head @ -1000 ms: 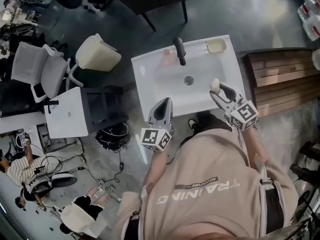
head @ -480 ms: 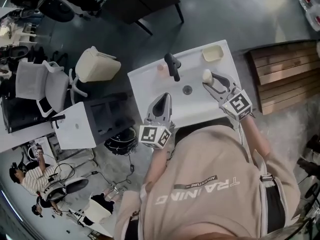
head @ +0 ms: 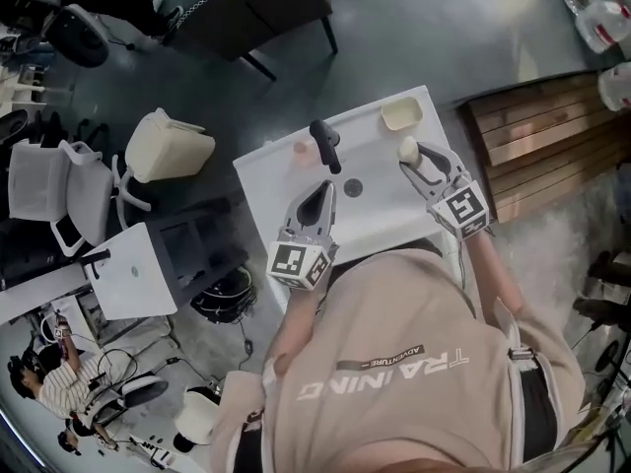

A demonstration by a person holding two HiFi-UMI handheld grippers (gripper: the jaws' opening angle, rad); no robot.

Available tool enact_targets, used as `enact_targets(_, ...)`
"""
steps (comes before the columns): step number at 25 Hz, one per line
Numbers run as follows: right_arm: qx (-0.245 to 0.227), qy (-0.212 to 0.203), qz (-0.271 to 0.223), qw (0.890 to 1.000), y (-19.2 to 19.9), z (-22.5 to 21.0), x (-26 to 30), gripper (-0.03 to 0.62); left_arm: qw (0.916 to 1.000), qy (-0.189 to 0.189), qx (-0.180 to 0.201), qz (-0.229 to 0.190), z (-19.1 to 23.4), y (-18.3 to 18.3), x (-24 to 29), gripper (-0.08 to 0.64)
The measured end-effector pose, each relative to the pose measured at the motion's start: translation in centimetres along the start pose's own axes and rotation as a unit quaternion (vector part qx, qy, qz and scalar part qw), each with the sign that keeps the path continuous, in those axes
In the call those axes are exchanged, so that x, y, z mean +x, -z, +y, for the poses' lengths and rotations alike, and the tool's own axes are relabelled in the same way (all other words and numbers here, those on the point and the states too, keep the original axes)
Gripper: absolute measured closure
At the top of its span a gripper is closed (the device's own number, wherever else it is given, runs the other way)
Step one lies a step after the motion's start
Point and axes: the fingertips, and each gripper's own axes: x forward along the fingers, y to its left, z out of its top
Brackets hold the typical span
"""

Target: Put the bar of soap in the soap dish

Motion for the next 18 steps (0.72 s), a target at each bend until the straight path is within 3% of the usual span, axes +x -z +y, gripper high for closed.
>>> enact_targets(7,-0.065,0.032,0.071,0.995,2.4,-3.0,1.3,0.428,0.9997,0.018,-0.017,0.003,1.5,0.9,-0.3,0.551)
enact_targets(12,-0.119,0.021,0.134,0.984,4.0,-5.4,3.2,0.43,0.9995,0.019,-0.025,0.001,2.4,1.3,-0.7,0.549)
enact_targets(15,-0.165,0.0,0.17,0.972,5.1,-6.2,5.0,0.429,0.9997,0.019,-0.012,0.002,2.8,1.5,-0.8,0.551)
enact_targets(18,-0.231,-0.033,0.21,0.949,6.1,-6.6,7.0,0.429,0.9997,0.016,-0.016,0.004,3.4,1.8,-0.8,0.551)
